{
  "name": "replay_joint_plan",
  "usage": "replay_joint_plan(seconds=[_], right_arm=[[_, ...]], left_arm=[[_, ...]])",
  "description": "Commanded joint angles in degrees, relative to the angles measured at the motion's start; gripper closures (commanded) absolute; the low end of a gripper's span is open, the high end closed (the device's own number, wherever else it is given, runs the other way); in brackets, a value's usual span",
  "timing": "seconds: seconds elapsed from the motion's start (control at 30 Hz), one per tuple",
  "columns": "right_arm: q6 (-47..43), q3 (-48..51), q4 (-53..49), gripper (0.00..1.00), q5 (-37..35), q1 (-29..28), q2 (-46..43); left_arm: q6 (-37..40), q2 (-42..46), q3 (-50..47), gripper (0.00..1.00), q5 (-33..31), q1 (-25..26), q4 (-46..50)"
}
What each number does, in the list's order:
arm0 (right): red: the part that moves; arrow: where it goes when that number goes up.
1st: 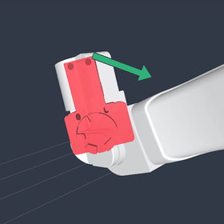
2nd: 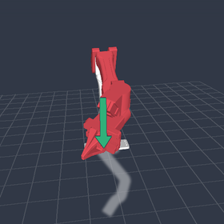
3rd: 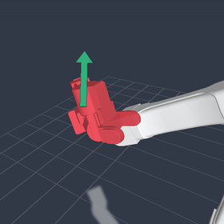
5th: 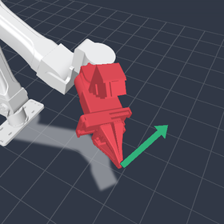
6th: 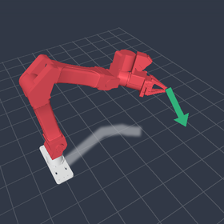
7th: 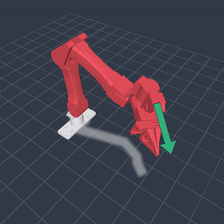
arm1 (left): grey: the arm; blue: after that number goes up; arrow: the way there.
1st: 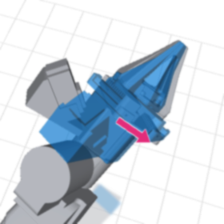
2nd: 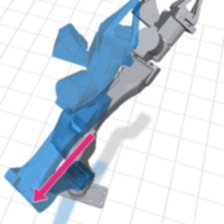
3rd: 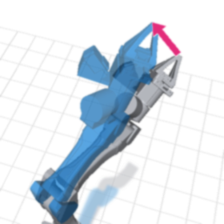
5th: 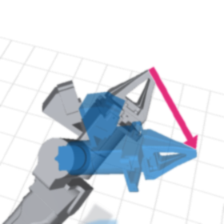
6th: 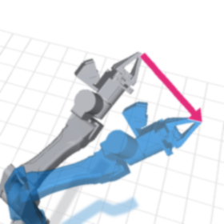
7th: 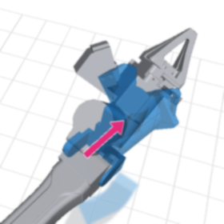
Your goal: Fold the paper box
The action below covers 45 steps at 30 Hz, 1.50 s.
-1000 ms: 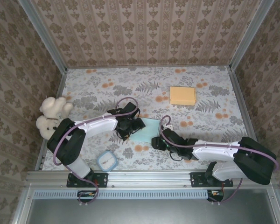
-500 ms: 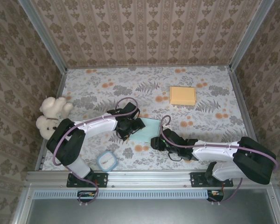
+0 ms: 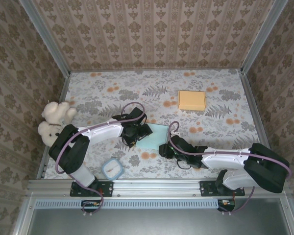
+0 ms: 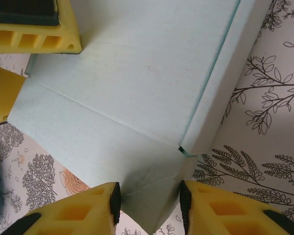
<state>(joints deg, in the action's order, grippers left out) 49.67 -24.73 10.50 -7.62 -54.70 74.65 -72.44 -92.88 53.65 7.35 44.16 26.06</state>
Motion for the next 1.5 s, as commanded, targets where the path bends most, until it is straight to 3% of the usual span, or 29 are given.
replay_joint_plan(seconds=[0.0,0.47,0.73,0.93,1.2,1.47], right_arm=[[-0.72,0.82,0.53,0.62,-2.36,-0.5,1.36],[-1.68,1.61,4.06,0.65,-4.82,-0.51,4.62],[-1.95,2.32,3.81,0.66,-12.69,-0.52,7.51],[-6.17,3.2,12.64,0.66,-17.57,-1.15,12.5],[-9.94,-1.15,13.3,0.64,-32.48,-5.42,21.83],[-8.45,-2.93,13.16,0.61,-31.7,-5.51,24.71]], left_arm=[[-0.94,-3.14,-2.93,0.11,-3.4,-0.3,7.07],[-0.94,-3.01,-3.2,0.11,-3.44,-0.31,6.98],[-1.03,-3.0,-3.55,0.11,-3.44,-0.32,6.72],[-0.94,-3.51,-3.29,0.12,-3.38,-0.37,6.53],[-0.6,-4.78,-3.15,0.12,-2.93,-0.26,5.86],[0.13,-4.03,-2.76,0.12,-2.78,-0.25,6.21]])
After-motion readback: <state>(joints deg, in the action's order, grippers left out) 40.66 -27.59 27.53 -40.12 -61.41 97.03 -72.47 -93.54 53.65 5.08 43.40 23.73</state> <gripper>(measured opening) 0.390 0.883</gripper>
